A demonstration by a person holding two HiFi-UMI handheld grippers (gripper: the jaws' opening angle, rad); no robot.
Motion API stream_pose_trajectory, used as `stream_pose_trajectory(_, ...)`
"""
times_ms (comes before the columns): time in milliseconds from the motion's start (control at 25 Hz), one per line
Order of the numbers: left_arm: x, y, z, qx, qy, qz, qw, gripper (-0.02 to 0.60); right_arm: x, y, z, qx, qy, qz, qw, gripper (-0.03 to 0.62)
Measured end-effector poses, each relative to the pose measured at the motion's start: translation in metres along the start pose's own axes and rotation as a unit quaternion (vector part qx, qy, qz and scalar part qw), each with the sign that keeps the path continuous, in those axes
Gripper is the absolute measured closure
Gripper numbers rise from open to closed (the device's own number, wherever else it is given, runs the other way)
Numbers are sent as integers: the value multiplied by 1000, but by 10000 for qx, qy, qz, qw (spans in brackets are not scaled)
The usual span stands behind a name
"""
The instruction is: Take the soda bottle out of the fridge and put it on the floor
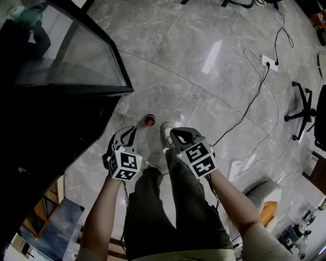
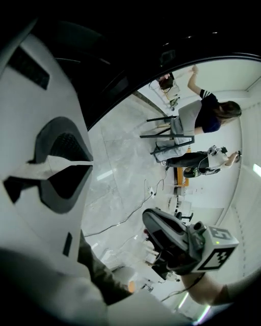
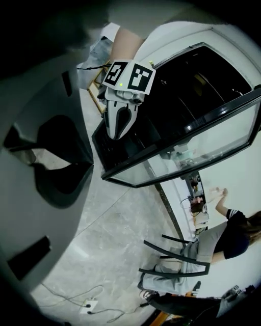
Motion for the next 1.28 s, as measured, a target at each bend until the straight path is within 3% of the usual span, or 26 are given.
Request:
stream_pose_trajectory(360,19,100,-163,-1262,585,-717,9877,571,28,113,-121,-762,-225,214,9966,599)
stream_pose_trajectory(720,11,167,-322,-1953,981,-871,9719,572,70,213,-235,-1321,-262,-310,9904,599)
stream_pose_trajectory(1000,2,186,-429,-2274,1324,-1027,9593,572,123,271,-309,-1630,-69,-800,9834,599)
stream_pose_trajectory(1280,-9,185,-527,-2565,1870,-1136,9415,571,195,328,-362,-2059,405,-1513,9660,599)
Point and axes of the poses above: the fingertips, and each gripper's own axes: z forward along the fingers, x to its left, y out of its top, the point moved 4 cm from there along -z, backward along the fingers, and after that the axes turned 11 degrees about -y, right-handed, at the moved point
